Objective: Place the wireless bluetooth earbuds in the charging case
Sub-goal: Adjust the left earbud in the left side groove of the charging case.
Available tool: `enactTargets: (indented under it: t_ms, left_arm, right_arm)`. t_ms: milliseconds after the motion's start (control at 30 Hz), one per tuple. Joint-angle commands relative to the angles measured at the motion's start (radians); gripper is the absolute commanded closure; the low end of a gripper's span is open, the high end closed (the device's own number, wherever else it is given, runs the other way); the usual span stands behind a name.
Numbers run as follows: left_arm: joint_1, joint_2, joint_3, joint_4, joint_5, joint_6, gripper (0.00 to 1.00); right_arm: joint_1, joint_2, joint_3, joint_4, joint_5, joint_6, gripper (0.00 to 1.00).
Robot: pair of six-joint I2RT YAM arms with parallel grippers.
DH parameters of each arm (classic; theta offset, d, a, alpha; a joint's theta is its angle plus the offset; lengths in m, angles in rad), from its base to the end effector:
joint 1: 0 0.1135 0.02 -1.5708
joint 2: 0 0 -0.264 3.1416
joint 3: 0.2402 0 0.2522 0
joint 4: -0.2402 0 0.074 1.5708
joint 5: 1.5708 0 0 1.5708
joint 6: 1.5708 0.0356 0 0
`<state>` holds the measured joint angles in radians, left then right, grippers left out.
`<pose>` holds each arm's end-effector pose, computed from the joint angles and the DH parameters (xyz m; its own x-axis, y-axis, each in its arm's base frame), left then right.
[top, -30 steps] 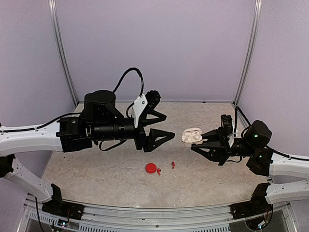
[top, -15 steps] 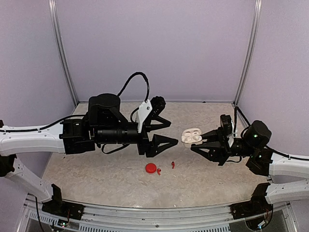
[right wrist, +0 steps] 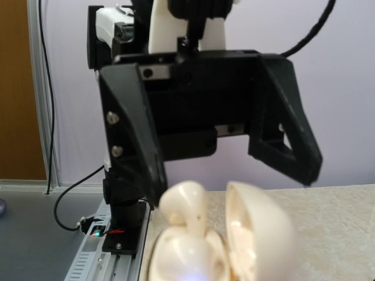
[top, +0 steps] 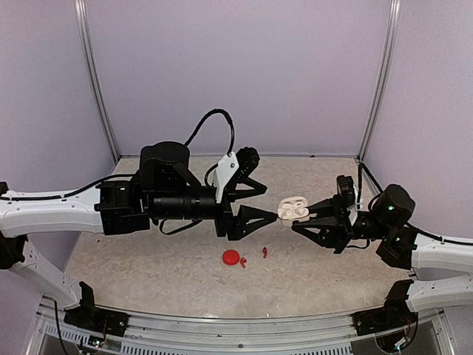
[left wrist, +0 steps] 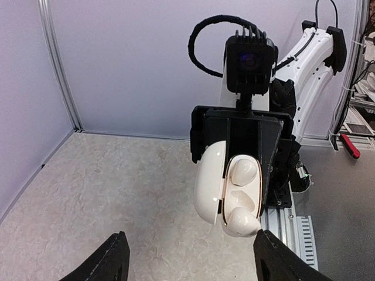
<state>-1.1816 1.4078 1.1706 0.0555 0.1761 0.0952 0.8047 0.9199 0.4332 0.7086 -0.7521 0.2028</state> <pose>0.1220 -0.3138 0.3551 0.0246 0.1868 -0.9821 0.9784 0.1973 0.0620 0.1226 0.1625 0.2840 -0.0496 0.1606 -0.9858 -0.9988 -0.0064 0.0492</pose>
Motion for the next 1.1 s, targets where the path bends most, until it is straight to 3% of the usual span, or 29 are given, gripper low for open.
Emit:
enactTargets:
  t_ms: [0, 1067]
  left_arm:
    - [-0.006, 0.021, 0.035, 0.008, 0.004, 0.015, 0.27]
    - [-0.018, 0.086, 0.083, 0.027, 0.016, 0.004, 0.29]
  right_arm:
    - [-0.005, 0.0, 0.01, 0.037, -0.016, 0.01, 1.0]
    - [0.014, 0.022, 0.014, 0.057, -0.052, 0.008, 1.0]
